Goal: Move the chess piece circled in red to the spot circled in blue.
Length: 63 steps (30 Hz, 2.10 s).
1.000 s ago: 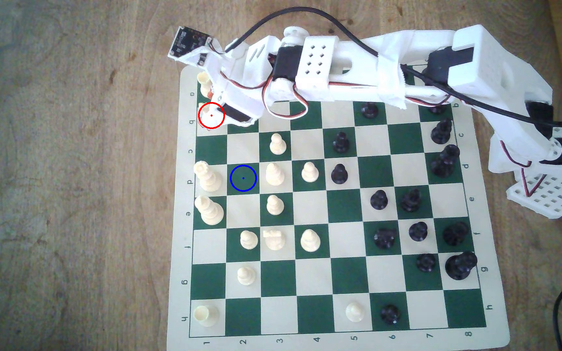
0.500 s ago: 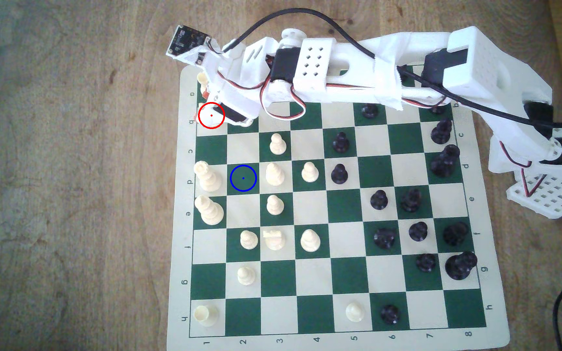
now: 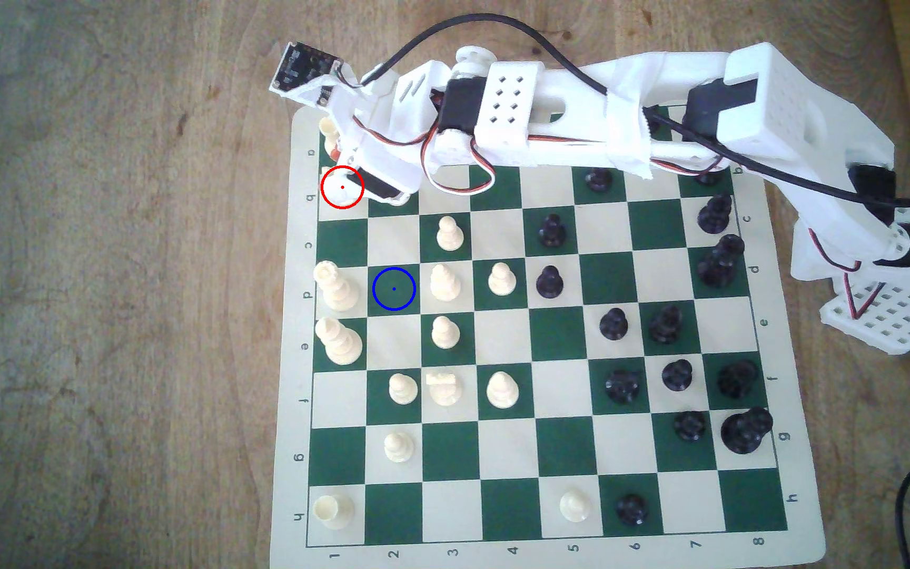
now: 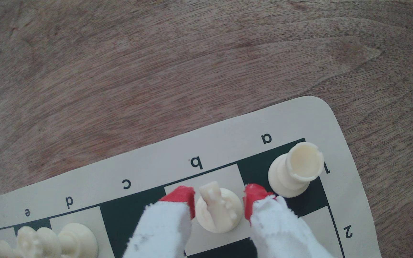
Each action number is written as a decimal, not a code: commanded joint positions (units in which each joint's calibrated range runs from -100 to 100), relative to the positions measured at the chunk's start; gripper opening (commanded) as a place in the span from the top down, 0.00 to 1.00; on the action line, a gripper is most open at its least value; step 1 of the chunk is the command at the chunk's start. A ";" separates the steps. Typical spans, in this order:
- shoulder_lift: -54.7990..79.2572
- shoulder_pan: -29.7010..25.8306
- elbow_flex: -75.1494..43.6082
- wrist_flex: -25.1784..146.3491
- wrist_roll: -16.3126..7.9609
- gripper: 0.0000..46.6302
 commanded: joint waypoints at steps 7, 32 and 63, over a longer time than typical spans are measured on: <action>-1.51 -0.67 -4.74 1.38 0.15 0.92; -26.89 -4.58 21.64 -2.88 -0.93 0.99; -26.98 -11.93 33.33 -6.08 -1.56 0.99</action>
